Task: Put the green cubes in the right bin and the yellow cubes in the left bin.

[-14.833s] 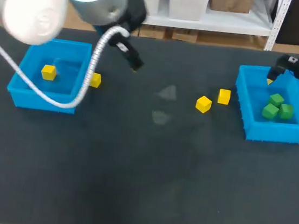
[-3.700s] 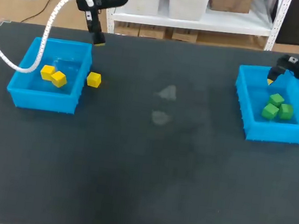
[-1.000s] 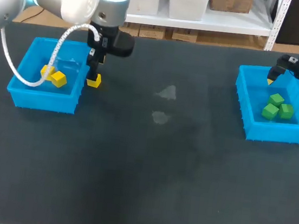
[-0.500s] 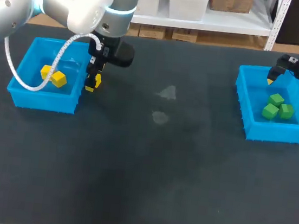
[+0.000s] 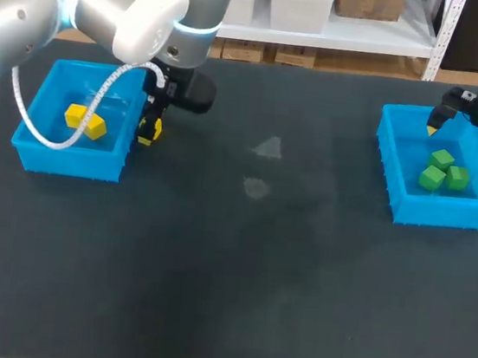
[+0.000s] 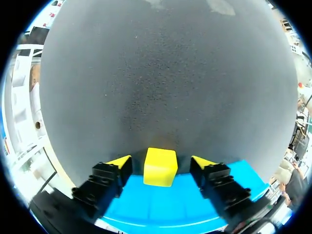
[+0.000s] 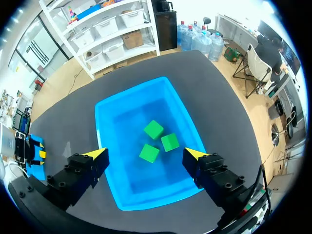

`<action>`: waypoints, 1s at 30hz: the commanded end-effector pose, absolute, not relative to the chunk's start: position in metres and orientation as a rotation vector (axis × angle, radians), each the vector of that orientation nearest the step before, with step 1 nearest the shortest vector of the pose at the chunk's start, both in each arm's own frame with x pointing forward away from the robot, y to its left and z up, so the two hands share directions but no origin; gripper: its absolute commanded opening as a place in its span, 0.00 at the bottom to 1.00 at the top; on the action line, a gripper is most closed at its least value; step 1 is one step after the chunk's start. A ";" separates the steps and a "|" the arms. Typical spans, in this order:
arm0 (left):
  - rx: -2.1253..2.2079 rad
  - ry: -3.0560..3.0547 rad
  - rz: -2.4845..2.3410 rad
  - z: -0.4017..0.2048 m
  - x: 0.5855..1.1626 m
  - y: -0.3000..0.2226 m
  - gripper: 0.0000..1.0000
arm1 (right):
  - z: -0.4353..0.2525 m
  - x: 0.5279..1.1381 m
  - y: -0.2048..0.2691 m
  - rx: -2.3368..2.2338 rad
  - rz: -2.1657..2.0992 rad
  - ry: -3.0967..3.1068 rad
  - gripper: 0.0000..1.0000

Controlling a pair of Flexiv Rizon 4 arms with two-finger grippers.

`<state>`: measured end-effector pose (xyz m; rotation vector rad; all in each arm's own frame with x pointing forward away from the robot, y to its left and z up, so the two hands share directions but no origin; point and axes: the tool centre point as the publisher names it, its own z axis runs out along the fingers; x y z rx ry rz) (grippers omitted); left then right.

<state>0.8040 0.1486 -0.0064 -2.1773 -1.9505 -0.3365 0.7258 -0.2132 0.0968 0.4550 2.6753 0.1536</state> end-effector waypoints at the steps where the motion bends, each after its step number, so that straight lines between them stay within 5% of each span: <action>1: -2.180 -1.953 -0.345 -0.007 0.802 0.149 0.00 | 0.096 0.724 -0.213 0.456 0.152 2.668 1.00; 10: -2.246 -1.933 -0.386 0.002 0.800 0.146 0.00 | 0.096 0.724 -0.213 0.456 0.152 2.668 1.00; 20: -2.379 -2.167 -0.304 0.092 0.807 0.116 0.00 | 0.096 0.724 -0.213 0.456 0.152 2.668 1.00; 30: -2.208 -2.357 -0.404 0.114 0.822 0.169 0.00 | 0.096 0.724 -0.213 0.456 0.152 2.668 1.00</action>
